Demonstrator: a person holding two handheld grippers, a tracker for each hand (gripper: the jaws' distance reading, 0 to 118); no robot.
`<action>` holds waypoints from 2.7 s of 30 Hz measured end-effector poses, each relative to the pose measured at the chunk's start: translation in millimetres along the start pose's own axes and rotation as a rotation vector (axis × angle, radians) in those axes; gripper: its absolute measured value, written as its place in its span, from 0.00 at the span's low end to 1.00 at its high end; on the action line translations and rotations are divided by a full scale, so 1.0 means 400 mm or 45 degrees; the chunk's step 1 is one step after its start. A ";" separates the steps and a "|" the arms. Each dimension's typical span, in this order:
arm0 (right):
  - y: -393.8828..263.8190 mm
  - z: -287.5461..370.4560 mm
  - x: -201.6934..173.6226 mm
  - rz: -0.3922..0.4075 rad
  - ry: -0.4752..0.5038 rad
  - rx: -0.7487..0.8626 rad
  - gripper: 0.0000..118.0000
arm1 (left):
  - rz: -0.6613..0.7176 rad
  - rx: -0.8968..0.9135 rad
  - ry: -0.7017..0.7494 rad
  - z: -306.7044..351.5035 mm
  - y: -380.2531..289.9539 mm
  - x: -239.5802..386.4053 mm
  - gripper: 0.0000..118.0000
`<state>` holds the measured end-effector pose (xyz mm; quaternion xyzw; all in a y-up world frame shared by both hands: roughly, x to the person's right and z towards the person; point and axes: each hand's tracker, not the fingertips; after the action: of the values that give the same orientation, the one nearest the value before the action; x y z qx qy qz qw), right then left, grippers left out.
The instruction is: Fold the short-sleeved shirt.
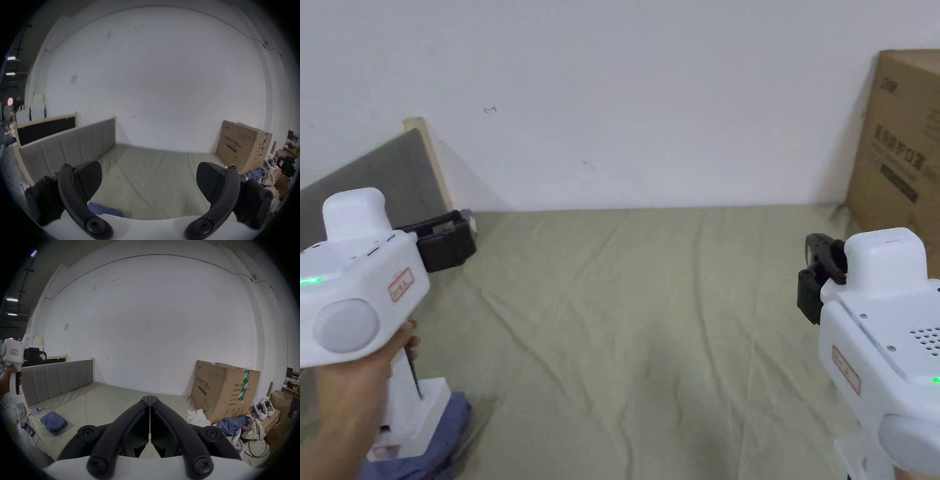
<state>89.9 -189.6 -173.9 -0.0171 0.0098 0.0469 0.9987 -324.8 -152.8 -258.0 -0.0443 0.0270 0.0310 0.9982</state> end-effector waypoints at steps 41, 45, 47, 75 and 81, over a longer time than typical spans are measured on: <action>-0.087 0.054 0.114 -0.033 -0.211 -0.024 0.02 | -0.169 0.135 -0.222 0.088 -0.280 0.317 0.05; -0.090 0.054 0.114 -0.033 -0.209 -0.029 0.02 | -0.175 0.131 -0.215 0.088 -0.282 0.318 0.05; -0.092 0.055 0.113 -0.035 -0.206 -0.029 0.02 | -0.173 0.129 -0.213 0.089 -0.281 0.316 0.05; -0.096 0.045 0.111 -0.037 -0.192 -0.039 0.02 | -0.139 0.107 -0.219 0.073 -0.288 0.308 0.05; -0.097 0.043 0.114 -0.044 -0.194 -0.041 0.02 | -0.137 0.101 -0.217 0.071 -0.291 0.306 0.05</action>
<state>139.1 -223.2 -156.2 -0.0296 -0.0671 0.0311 0.9968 -193.7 -258.7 -226.4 -0.0033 -0.0592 -0.0200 0.9980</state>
